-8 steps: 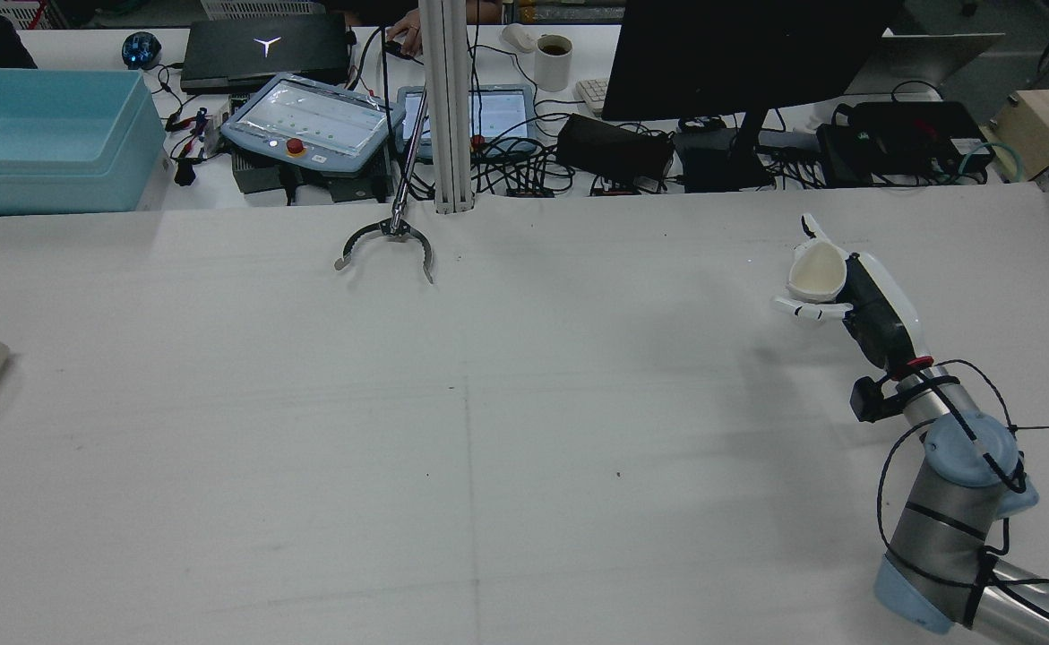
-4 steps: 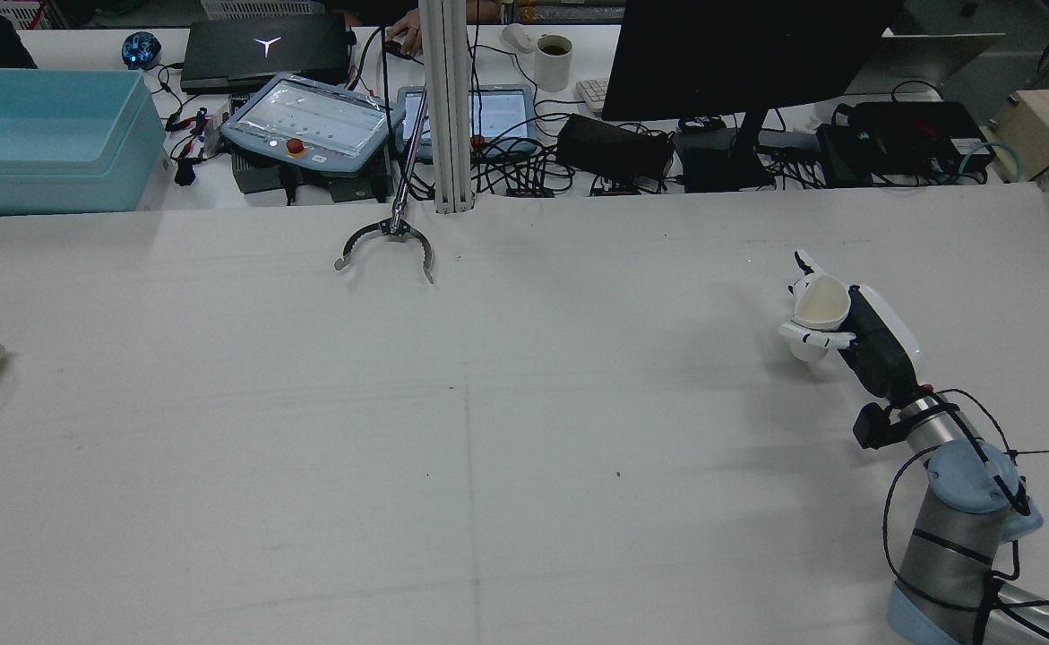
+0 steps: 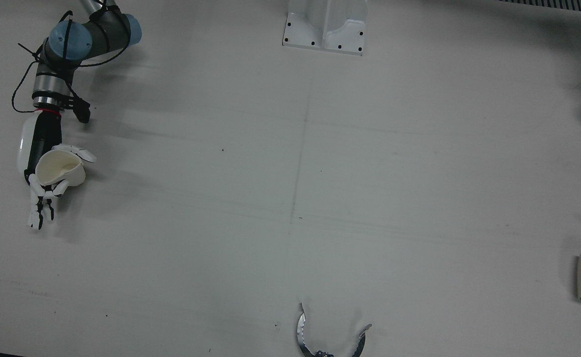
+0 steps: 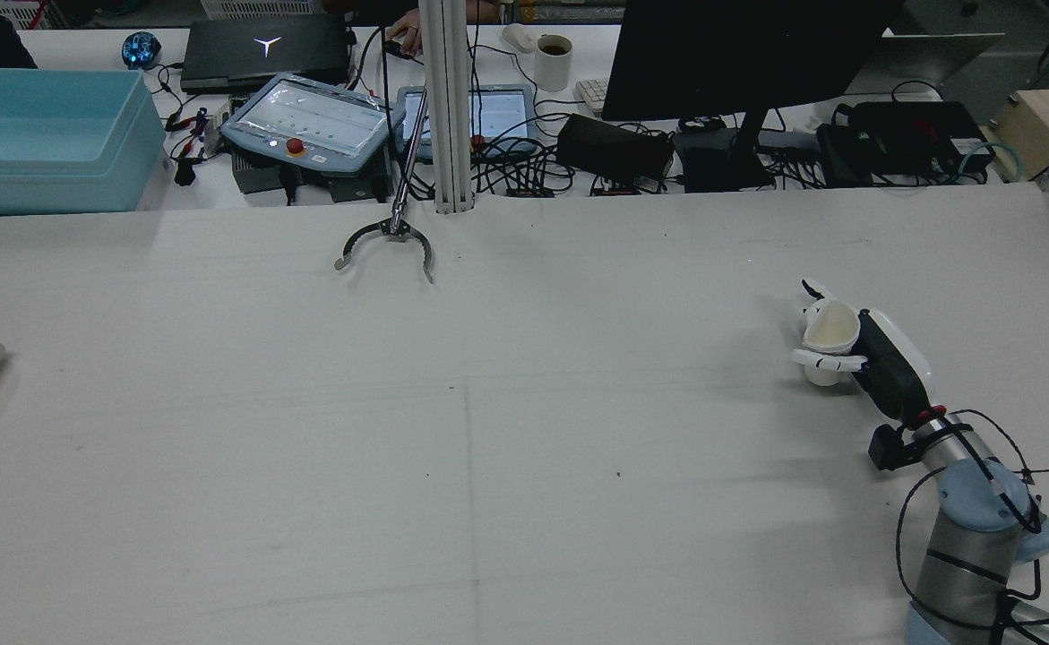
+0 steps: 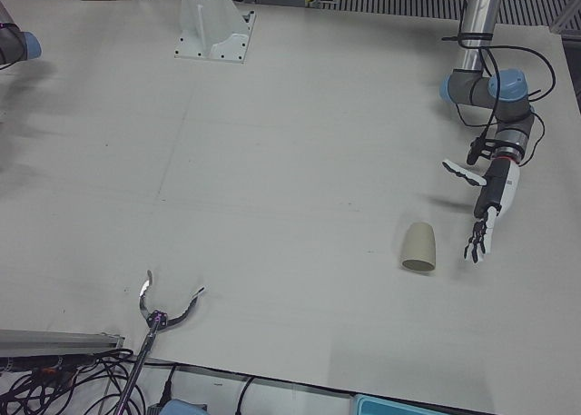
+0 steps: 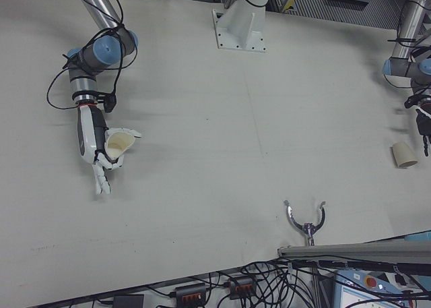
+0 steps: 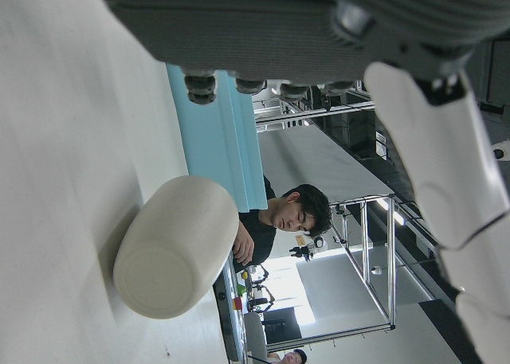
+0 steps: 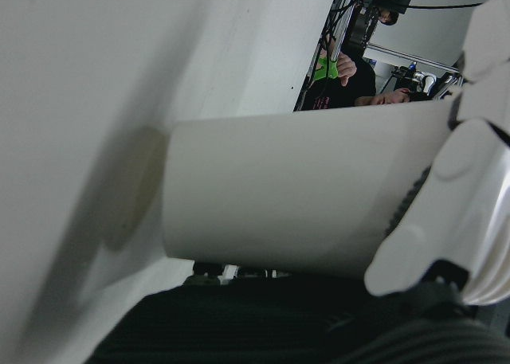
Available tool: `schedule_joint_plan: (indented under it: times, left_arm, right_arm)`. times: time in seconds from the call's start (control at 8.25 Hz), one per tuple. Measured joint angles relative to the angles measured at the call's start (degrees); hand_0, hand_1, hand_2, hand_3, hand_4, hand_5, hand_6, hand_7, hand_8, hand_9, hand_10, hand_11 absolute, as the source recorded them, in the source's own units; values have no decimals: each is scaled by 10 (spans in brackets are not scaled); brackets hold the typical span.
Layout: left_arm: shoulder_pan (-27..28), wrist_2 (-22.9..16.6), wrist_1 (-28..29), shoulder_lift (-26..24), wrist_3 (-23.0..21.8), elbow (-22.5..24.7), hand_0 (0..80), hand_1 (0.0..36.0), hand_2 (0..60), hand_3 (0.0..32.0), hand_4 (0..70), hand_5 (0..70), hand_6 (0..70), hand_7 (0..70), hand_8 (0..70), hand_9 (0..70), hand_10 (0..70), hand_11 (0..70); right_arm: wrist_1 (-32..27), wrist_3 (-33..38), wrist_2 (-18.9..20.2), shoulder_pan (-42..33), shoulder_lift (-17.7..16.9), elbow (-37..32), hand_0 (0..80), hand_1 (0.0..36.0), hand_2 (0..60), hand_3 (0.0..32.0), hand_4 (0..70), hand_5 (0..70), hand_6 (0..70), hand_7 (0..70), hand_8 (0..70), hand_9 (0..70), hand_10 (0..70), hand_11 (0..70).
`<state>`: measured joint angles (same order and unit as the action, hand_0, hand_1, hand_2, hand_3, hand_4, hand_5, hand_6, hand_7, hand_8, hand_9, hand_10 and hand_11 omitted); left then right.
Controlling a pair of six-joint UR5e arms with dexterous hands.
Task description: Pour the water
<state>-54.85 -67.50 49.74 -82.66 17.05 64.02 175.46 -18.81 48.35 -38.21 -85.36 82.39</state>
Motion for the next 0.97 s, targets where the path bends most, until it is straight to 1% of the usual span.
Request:
schedule_joint_plan:
  times: [0.12,0.24,0.36,0.48,0.61,0.73,0.85,0.97]
  left_arm:
    - [0,0,8,7,0,1,472,108,0,94,26,0,13,13,0,0,31,58]
    - [-1,0,13,15,0,4,473,109,0,94,28,0,14,14,0,0,31,59]
    - [-1,0,15,23,0,11,473,110,0,96,30,0,14,13,0,0,32,60]
    - [-1,0,16,29,0,16,473,110,0,102,32,0,14,12,0,0,33,61]
    - [-1,0,17,33,-1,20,475,110,0,104,32,0,13,12,0,0,32,60]
    - [-1,0,17,34,-2,21,474,110,0,104,34,0,14,11,0,0,32,60]
    - [0,0,17,35,-3,22,475,110,0,104,35,0,13,11,0,0,32,60]
    - [0,0,17,35,-4,22,476,109,0,106,37,0,13,11,0,0,32,60]
  right_arm:
    - [1,1,0,4,0,-2,457,57,0,0,237,215,64,30,4,0,48,73]
    - [2,1,0,5,0,-2,457,57,0,0,221,187,60,21,2,0,43,67]
    - [4,1,1,6,-1,-1,459,69,0,0,118,110,40,1,0,0,31,53]
    - [5,1,2,7,-1,0,458,71,0,0,51,57,27,0,0,0,25,47]
    - [5,1,2,8,-2,1,457,76,0,0,4,8,16,0,0,0,20,41]
    - [6,1,3,9,-2,2,458,79,0,0,0,0,0,0,0,0,7,23]
    - [6,1,3,11,-2,3,456,88,0,48,0,0,0,0,0,0,0,0]
    - [6,2,3,11,-2,3,459,90,0,138,0,0,0,0,0,0,0,0]
